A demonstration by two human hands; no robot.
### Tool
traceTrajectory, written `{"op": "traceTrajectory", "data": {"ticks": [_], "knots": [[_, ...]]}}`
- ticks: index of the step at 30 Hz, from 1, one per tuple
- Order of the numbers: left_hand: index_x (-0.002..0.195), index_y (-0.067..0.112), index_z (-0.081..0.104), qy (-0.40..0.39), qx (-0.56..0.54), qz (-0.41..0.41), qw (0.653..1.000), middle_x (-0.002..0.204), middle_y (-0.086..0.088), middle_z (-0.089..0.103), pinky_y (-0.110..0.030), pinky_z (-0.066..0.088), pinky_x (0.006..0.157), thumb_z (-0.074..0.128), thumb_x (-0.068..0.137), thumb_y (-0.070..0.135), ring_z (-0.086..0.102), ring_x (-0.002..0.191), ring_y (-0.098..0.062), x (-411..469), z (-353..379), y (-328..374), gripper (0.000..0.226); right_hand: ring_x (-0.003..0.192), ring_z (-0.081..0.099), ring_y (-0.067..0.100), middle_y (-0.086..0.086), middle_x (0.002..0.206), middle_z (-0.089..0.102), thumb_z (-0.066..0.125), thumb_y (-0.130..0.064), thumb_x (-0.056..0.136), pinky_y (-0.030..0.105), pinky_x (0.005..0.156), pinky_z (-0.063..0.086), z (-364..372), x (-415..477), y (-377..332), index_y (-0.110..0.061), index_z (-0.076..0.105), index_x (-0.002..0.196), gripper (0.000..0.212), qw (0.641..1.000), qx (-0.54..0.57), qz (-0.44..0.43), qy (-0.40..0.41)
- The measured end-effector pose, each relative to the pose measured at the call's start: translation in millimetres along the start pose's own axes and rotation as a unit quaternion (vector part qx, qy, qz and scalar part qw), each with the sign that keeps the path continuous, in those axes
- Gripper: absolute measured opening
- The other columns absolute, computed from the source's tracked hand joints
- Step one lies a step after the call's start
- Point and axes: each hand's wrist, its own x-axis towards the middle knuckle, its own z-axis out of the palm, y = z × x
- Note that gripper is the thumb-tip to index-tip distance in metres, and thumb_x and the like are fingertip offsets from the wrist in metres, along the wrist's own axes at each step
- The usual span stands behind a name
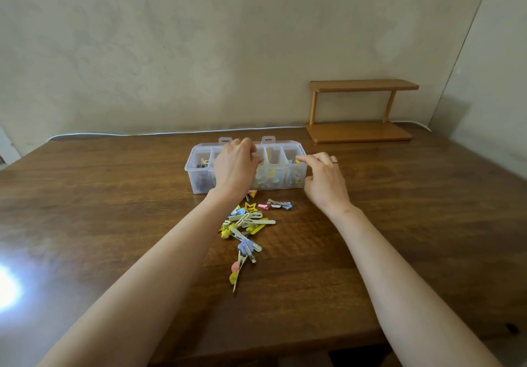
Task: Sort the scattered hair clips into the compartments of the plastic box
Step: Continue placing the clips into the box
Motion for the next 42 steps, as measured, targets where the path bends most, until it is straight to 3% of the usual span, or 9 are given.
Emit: {"op": "traceTrajectory", "data": {"ticks": [9, 12, 15, 19, 23, 27, 33, 38, 42], "knots": [[0.102, 0.013, 0.065, 0.020, 0.039, 0.060, 0.997, 0.115, -0.005, 0.058, -0.036, 0.029, 0.087, 0.045, 0.086, 0.004, 0.042, 0.113, -0.028, -11, -1, -17, 0.027, 0.118, 0.038, 0.023, 0.005, 0.129, 0.047, 0.053, 0.000, 0.087, 0.026, 0.090, 0.039, 1, 1, -4, -0.018, 0.053, 0.129, 0.046, 1.000, -0.009, -0.003, -0.003], [0.097, 0.011, 0.065, 0.048, 0.002, 0.082, 0.995, 0.108, -0.006, 0.060, -0.035, 0.032, 0.086, 0.047, 0.084, 0.001, 0.045, 0.108, -0.028, -18, -5, -19, 0.025, 0.119, 0.038, 0.024, 0.007, 0.130, 0.047, 0.052, 0.004, 0.085, 0.029, 0.093, 0.040, 0, 1, -5, -0.016, 0.050, 0.132, 0.051, 1.000, -0.009, -0.009, 0.004], [0.094, 0.011, 0.063, 0.069, -0.036, 0.118, 0.990, 0.099, -0.005, 0.059, -0.032, 0.039, 0.079, 0.050, 0.084, 0.002, 0.050, 0.096, -0.023, -29, -9, -17, 0.019, 0.117, 0.040, 0.024, 0.007, 0.125, 0.049, 0.048, 0.010, 0.082, 0.027, 0.090, 0.041, -4, -1, -7, -0.013, 0.056, 0.126, 0.050, 0.998, 0.014, -0.022, 0.066], [0.102, 0.017, 0.058, -0.081, -0.072, 0.155, 0.982, 0.094, 0.006, 0.058, -0.029, 0.047, 0.072, 0.052, 0.091, 0.020, 0.055, 0.090, -0.014, -44, -12, -9, 0.013, 0.114, 0.046, 0.021, 0.006, 0.117, 0.055, 0.049, 0.008, 0.085, 0.018, 0.084, 0.037, -9, -4, -8, -0.012, 0.065, 0.111, 0.037, 0.991, 0.054, -0.025, 0.122], [0.111, 0.020, 0.060, -0.175, 0.071, 0.187, 0.964, 0.111, 0.001, 0.057, -0.027, 0.038, 0.080, 0.054, 0.090, 0.039, 0.046, 0.107, -0.019, -47, 2, -7, 0.029, 0.102, 0.054, 0.019, 0.005, 0.105, 0.062, 0.048, 0.006, 0.087, 0.017, 0.078, 0.038, -9, -5, -10, -0.013, 0.070, 0.096, 0.030, 0.985, 0.100, -0.030, 0.136], [0.100, 0.018, 0.061, -0.143, 0.057, 0.181, 0.971, 0.106, 0.001, 0.059, -0.021, 0.032, 0.072, 0.057, 0.089, 0.035, 0.047, 0.101, -0.017, -48, 6, -14, 0.021, 0.092, 0.060, 0.016, 0.004, 0.097, 0.066, 0.049, 0.007, 0.086, 0.014, 0.072, 0.043, -8, -5, -11, -0.012, 0.072, 0.089, 0.030, 0.976, 0.167, -0.009, 0.142], [0.091, 0.014, 0.057, -0.120, -0.074, 0.134, 0.981, 0.091, 0.002, 0.062, -0.033, 0.050, 0.074, 0.063, 0.086, 0.022, 0.058, 0.085, -0.016, -51, 3, -17, 0.011, 0.089, 0.061, 0.009, 0.002, 0.096, 0.068, 0.049, 0.005, 0.089, 0.004, 0.070, 0.041, -11, -6, -14, -0.013, 0.071, 0.088, 0.028, 0.967, 0.219, 0.027, 0.131], [0.089, 0.008, 0.057, -0.001, -0.186, 0.095, 0.978, 0.085, -0.001, 0.061, -0.019, 0.046, 0.066, 0.066, 0.084, 0.011, 0.055, 0.075, -0.012, -42, -10, -10, 0.011, 0.088, 0.061, 0.010, 0.003, 0.096, 0.068, 0.049, 0.003, 0.090, 0.011, 0.071, 0.047, -12, -6, -14, -0.012, 0.071, 0.088, 0.028, 0.965, 0.228, 0.040, 0.123], [0.086, 0.008, 0.055, 0.072, -0.187, 0.057, 0.978, 0.085, -0.001, 0.059, -0.033, 0.051, 0.068, 0.066, 0.082, 0.006, 0.056, 0.076, -0.017, -18, -13, -15, 0.012, 0.088, 0.062, 0.011, 0.003, 0.095, 0.068, 0.048, 0.003, 0.091, 0.020, 0.073, 0.052, -12, -7, -14, -0.013, 0.071, 0.087, 0.028, 0.964, 0.234, 0.043, 0.118]]}}
